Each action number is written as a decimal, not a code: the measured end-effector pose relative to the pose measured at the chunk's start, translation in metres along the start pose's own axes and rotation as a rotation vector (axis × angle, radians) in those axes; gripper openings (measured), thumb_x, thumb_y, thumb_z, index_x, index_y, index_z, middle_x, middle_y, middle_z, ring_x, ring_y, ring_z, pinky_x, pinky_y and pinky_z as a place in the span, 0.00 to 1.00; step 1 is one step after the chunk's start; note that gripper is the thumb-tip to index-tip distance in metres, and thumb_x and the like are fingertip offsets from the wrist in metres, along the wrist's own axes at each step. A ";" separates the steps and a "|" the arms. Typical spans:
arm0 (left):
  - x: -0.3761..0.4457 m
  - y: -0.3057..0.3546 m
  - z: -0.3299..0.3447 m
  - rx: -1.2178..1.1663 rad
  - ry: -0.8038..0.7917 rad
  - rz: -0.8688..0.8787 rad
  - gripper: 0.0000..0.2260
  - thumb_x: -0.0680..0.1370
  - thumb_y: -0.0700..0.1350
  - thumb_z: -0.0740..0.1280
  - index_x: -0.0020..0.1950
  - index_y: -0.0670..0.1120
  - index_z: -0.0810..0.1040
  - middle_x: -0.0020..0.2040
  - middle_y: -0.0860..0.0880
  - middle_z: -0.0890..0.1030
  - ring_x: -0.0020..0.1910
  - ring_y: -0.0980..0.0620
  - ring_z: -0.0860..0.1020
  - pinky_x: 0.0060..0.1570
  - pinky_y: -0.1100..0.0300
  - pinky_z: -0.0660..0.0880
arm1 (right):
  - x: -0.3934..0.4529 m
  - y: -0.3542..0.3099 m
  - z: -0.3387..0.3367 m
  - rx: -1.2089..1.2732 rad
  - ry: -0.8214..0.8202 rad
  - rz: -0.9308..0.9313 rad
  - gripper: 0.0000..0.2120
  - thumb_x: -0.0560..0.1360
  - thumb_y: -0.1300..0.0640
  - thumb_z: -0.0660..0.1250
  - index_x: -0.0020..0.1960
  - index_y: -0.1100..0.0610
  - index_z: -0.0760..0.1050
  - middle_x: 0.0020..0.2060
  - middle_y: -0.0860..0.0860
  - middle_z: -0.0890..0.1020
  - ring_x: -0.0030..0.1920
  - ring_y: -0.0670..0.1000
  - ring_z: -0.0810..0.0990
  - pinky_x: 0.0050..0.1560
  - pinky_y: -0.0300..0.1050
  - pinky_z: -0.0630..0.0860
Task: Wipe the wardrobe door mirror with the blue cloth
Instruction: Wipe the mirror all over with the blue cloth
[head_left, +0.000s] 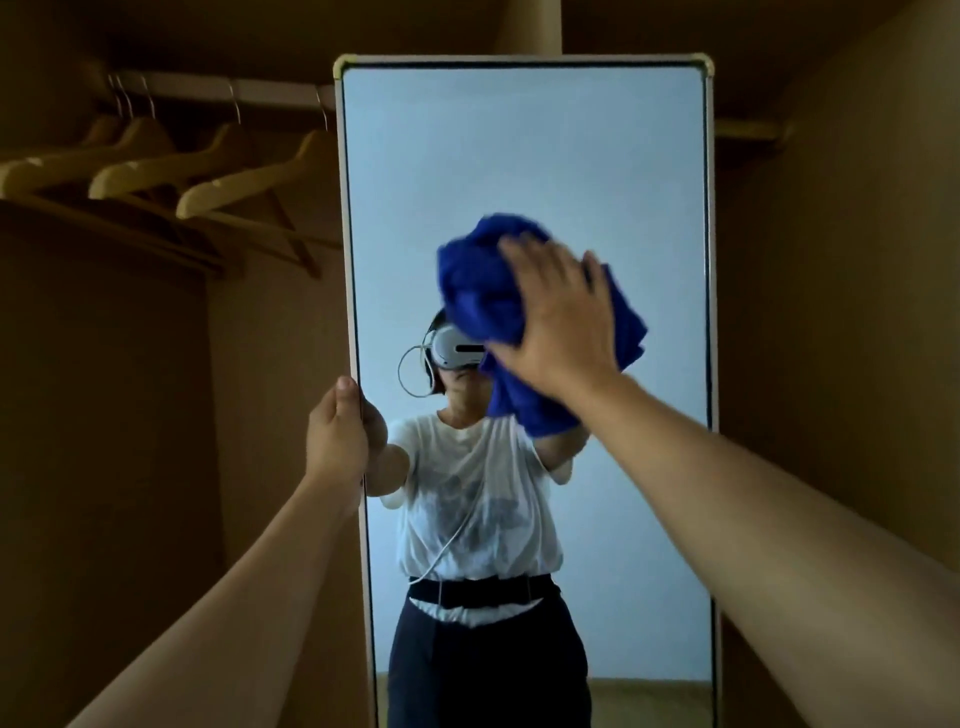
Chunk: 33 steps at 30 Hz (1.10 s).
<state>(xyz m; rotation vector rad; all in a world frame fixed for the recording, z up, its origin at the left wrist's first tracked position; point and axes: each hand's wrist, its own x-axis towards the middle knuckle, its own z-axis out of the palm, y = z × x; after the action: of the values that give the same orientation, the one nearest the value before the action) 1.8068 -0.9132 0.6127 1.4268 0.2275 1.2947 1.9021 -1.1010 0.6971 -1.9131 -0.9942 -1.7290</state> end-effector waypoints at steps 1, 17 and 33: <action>0.000 -0.001 0.001 0.004 0.006 -0.005 0.18 0.82 0.53 0.53 0.35 0.46 0.68 0.24 0.54 0.73 0.22 0.59 0.71 0.23 0.67 0.67 | 0.011 0.007 -0.003 -0.017 0.009 0.061 0.40 0.66 0.42 0.67 0.74 0.54 0.61 0.71 0.52 0.68 0.70 0.56 0.66 0.71 0.61 0.55; -0.031 -0.023 -0.018 -0.229 -0.171 -0.397 0.19 0.81 0.56 0.54 0.55 0.43 0.76 0.49 0.43 0.81 0.51 0.44 0.80 0.57 0.49 0.75 | -0.082 -0.068 0.036 0.083 -0.025 -0.207 0.39 0.66 0.41 0.68 0.73 0.54 0.64 0.70 0.55 0.70 0.70 0.59 0.66 0.69 0.66 0.52; -0.046 -0.052 -0.031 -0.069 -0.246 -0.519 0.33 0.76 0.66 0.54 0.71 0.42 0.66 0.69 0.42 0.71 0.66 0.42 0.71 0.64 0.53 0.67 | -0.221 -0.060 0.038 -0.028 -0.341 -0.716 0.38 0.68 0.41 0.70 0.74 0.52 0.64 0.72 0.54 0.69 0.71 0.59 0.65 0.71 0.66 0.55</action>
<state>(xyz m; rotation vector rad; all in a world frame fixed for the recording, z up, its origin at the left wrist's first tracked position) 1.7920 -0.9112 0.5382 1.3386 0.3558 0.6928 1.8873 -1.0892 0.4659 -2.0565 -1.9799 -1.7712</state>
